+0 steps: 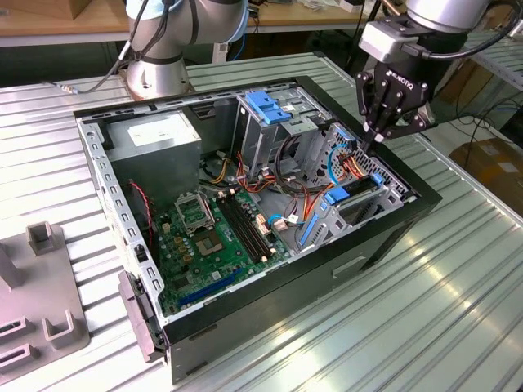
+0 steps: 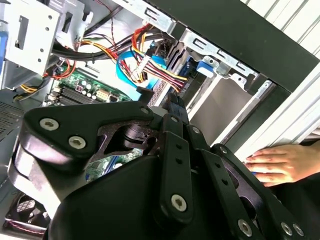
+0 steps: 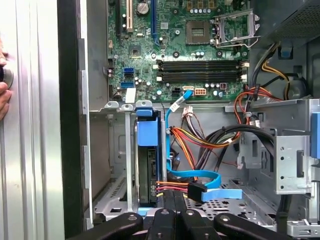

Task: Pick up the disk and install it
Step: 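Insert the second disk wire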

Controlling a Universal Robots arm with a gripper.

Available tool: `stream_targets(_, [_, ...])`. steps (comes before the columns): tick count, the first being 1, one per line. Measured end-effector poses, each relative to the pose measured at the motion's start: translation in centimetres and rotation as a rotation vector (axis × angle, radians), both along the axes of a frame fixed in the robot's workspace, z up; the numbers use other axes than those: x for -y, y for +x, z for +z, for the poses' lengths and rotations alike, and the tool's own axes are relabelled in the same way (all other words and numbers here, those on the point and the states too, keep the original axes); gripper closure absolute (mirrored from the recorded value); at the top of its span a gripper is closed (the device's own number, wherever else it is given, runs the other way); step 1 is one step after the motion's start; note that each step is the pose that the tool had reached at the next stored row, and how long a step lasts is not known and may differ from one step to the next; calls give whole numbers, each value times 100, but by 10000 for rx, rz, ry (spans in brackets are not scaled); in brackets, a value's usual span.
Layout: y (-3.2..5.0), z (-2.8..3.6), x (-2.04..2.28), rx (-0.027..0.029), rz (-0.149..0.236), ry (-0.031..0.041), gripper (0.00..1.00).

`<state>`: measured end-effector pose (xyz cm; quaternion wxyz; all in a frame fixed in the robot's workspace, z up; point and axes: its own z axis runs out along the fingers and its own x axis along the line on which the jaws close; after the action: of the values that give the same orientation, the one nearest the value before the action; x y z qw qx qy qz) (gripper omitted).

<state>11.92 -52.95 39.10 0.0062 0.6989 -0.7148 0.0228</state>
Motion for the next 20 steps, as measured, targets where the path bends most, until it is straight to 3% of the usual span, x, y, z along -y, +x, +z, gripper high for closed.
stream_targets(5, [-4,57,-59,0,0,0,90])
stream_targets(10, [-6,71,-126,0,1,-20,90])
stream_targets(12, [-13,71,-152,0,0,-146,90])
stream_targets(14, [-20,72,-189,0,-1,-205,90])
stream_targets(18, [-40,70,-304,1,0,-355,90])
stream_targets(19, [-46,62,-313,1,1,-382,90])
stream_targets(20, [-51,53,-320,1,0,-462,90])
